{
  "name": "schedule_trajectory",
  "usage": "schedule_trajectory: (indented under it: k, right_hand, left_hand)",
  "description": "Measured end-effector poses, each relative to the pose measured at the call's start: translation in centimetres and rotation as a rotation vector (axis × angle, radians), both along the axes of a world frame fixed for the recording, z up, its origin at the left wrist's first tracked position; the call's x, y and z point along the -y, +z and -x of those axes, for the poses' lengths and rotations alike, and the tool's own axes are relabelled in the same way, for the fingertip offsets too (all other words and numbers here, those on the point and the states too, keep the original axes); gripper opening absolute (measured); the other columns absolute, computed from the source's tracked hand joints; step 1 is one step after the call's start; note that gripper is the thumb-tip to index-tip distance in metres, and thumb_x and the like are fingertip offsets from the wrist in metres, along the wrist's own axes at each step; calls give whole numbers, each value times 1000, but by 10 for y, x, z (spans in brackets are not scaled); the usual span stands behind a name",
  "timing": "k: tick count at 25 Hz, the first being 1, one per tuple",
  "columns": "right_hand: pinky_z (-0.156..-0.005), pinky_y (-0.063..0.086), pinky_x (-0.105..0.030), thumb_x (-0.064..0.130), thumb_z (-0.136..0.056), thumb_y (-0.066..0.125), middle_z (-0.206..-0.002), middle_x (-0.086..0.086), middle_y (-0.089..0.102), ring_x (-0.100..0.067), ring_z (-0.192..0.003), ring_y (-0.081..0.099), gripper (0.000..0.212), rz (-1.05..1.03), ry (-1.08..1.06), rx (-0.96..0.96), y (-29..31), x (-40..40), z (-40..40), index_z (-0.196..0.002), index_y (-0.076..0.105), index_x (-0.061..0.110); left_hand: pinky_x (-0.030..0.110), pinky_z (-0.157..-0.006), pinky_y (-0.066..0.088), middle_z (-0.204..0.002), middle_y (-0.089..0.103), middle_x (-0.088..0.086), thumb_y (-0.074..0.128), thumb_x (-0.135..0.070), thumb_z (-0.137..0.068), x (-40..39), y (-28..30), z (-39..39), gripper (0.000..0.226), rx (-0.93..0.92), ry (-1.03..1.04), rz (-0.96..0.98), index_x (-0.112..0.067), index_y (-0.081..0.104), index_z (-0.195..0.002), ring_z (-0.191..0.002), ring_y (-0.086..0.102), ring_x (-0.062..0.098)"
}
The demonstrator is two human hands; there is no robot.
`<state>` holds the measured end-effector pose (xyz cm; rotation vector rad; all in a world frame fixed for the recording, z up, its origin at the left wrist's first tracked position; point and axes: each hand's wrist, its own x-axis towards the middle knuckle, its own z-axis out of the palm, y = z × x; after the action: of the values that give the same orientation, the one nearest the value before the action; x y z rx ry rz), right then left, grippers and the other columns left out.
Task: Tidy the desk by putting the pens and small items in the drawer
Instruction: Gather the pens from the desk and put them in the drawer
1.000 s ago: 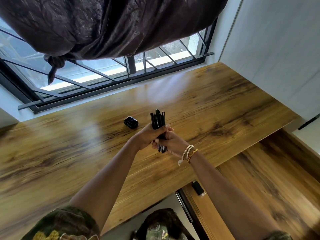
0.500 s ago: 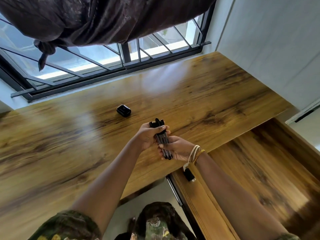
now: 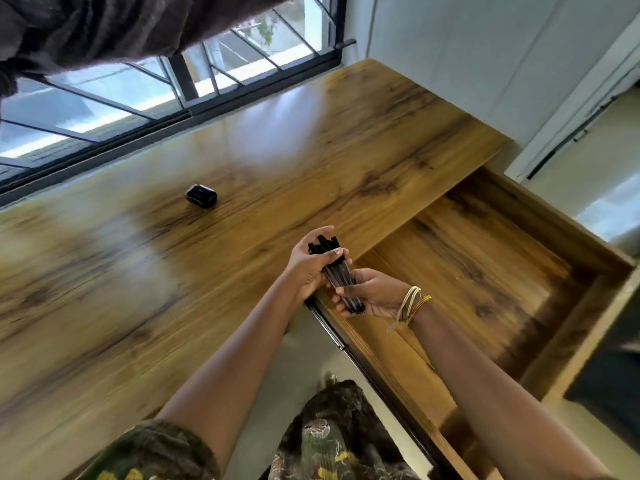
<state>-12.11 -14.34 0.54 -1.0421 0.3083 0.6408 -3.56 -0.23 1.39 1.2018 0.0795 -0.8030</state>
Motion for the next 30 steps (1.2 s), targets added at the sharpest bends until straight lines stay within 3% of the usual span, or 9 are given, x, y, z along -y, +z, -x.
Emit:
schedule_trajectory:
  k: [4,13,19,23,30]
  right_hand:
    - [-63,59,-31,3,-85,60,-82,-13,63,-21,-69,67,26,23,-46,-53,-6,14,37,-109,51,2]
    - [-64,60,-31,-1,-90,55,-84,-14,64,-21,-71,67,13,85,-11,-126,-25,74,101,-103,56,1]
    - [-64,60,-32,-4,-91,52,-81,-15,64,-22,-70,68,12,3,42,-150,-29,106,132,-100,57,2]
    - [-65,60,-32,-3,-89,52,-80,-14,64,-23,-72,68,14,-26,89,-133,-30,116,140,-102,55,2]
    - [-66,59,-32,-2,-90,54,-83,-14,64,-23,-75,66,16,-3,114,-137,-31,124,140,-105,54,1]
  left_hand:
    - [63,-89,50,-91,71,21,65,8,-84,21,-5,33,41,-25,-11,-83,-2,57,-123,-80,71,34]
    - [42,-74,60,-109,66,27,62,13,-83,79,-14,108,35,-149,144,-79,2,63,-116,-84,69,33]
    - [42,-82,59,-112,66,25,59,11,-86,102,-18,147,49,-121,135,-58,-16,61,-126,-96,68,32]
    - [39,-82,59,-119,65,22,57,6,-90,111,-19,159,32,-95,110,-130,-8,67,-117,-96,69,30]
    - [39,-77,60,-116,65,22,57,7,-89,116,-18,163,47,-91,141,-106,-15,57,-131,-97,69,32]
